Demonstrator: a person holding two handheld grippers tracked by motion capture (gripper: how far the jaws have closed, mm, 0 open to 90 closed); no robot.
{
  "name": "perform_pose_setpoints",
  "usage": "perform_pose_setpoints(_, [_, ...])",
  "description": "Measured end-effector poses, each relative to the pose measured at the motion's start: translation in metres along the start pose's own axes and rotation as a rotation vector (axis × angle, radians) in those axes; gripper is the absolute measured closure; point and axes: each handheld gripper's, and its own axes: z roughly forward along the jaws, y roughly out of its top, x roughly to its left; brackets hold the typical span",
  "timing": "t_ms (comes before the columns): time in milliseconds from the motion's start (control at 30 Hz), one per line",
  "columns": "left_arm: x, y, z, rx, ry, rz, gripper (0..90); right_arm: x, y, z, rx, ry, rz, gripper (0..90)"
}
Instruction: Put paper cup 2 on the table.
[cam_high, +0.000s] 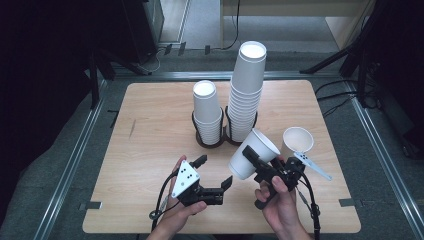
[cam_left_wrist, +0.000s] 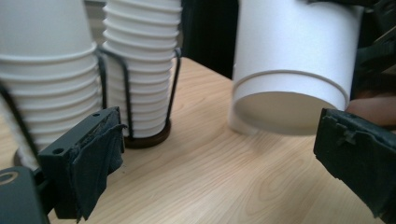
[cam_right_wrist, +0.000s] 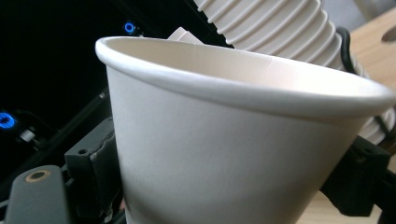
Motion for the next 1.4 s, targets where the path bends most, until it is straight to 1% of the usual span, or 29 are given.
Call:
perform_pose_setpoints(33, [0.003, -0.002, -0.002, 0.008, 0.011, 0.003, 2.2, 0.0, 0.0, 0.0, -0.001, -0.01, -0.025, 13.6])
perform_pose_setpoints(133, [0.012, -0.008, -0.009, 0.022, 0.041, -0.009, 2.2, -0.002, 0.0, -0.001, -0.001, -0.029, -0.061, 13.6])
perform_pose_setpoints(233, [0.02, -0.013, -0.018, 0.029, 0.063, -0.024, 2.2, -0.004, 0.0, -0.002, -0.001, -0.039, -0.077, 13.5])
perform_pose_setpoints(333, [0.027, -0.018, -0.025, 0.039, 0.084, -0.031, 2.2, -0.004, -0.003, -0.001, 0.001, -0.065, -0.137, 13.5])
perform_pose_setpoints(433, [0.035, -0.023, -0.033, 0.047, 0.108, -0.04, 2.2, -0.004, -0.007, 0.001, 0.012, -0.077, -0.183, 13.6])
perform_pose_setpoints(500, [0.042, -0.028, -0.039, 0.056, 0.118, -0.047, 2.2, -0.003, -0.009, 0.002, 0.012, -0.08, -0.205, 13.6])
perform_pose_setpoints(533, [0.045, -0.03, -0.042, 0.063, 0.127, -0.042, 2.2, -0.002, -0.01, 0.002, 0.014, -0.084, -0.224, 13.5])
perform_pose_setpoints(567, [0.048, -0.032, -0.045, 0.067, 0.136, -0.047, 2.2, -0.002, -0.011, 0.002, 0.014, -0.086, -0.24, 13.6])
perform_pose_setpoints(667, [0.063, -0.038, -0.054, 0.071, 0.165, -0.063, 2.2, -0.001, -0.013, 0.001, 0.008, -0.102, -0.294, 13.5])
perform_pose_setpoints(733, [0.075, -0.042, -0.055, 0.081, 0.202, -0.071, 2.2, -0.001, -0.014, 0.001, 0.003, -0.107, -0.311, 13.6])
perform_pose_setpoints(800, [0.087, -0.045, -0.058, 0.084, 0.229, -0.104, 2.2, -0.002, -0.014, 0.001, 0.005, -0.109, -0.323, 13.5])
perform_pose_setpoints(833, [0.092, -0.046, -0.059, 0.084, 0.243, -0.114, 2.2, -0.002, -0.014, 0.001, 0.003, -0.107, -0.328, 13.6])
perform_pose_setpoints(900, [0.099, -0.047, -0.062, 0.083, 0.263, -0.126, 2.2, -0.003, -0.014, 0.002, 0.004, -0.118, -0.356, 13.6])
perform_pose_setpoints(933, [0.103, -0.048, -0.064, 0.085, 0.273, -0.127, 2.2, -0.004, -0.015, 0.002, 0.005, -0.115, -0.366, 13.5])
perform_pose_setpoints(1100, [0.115, -0.053, -0.071, 0.096, 0.317, -0.133, 2.2, -0.003, -0.019, 0.008, 0.0, -0.154, -0.448, 13.5])
perform_pose_setpoints(1200, [0.121, -0.054, -0.076, 0.094, 0.346, -0.134, 2.2, -0.002, -0.023, 0.012, -0.006, -0.159, -0.492, 13.6])
perform_pose_setpoints(1233, [0.123, -0.054, -0.078, 0.092, 0.355, -0.14, 2.2, -0.002, -0.024, 0.013, -0.008, -0.163, -0.512, 13.6])
perform_pose_setpoints(1300, [0.128, -0.054, -0.081, 0.085, 0.37, -0.153, 2.2, -0.002, -0.027, 0.015, -0.012, -0.154, -0.527, 13.6])
perform_pose_setpoints(1400, [0.135, -0.054, -0.085, 0.078, 0.39, -0.164, 2.2, -0.003, -0.032, 0.018, -0.024, -0.147, -0.581, 13.6])
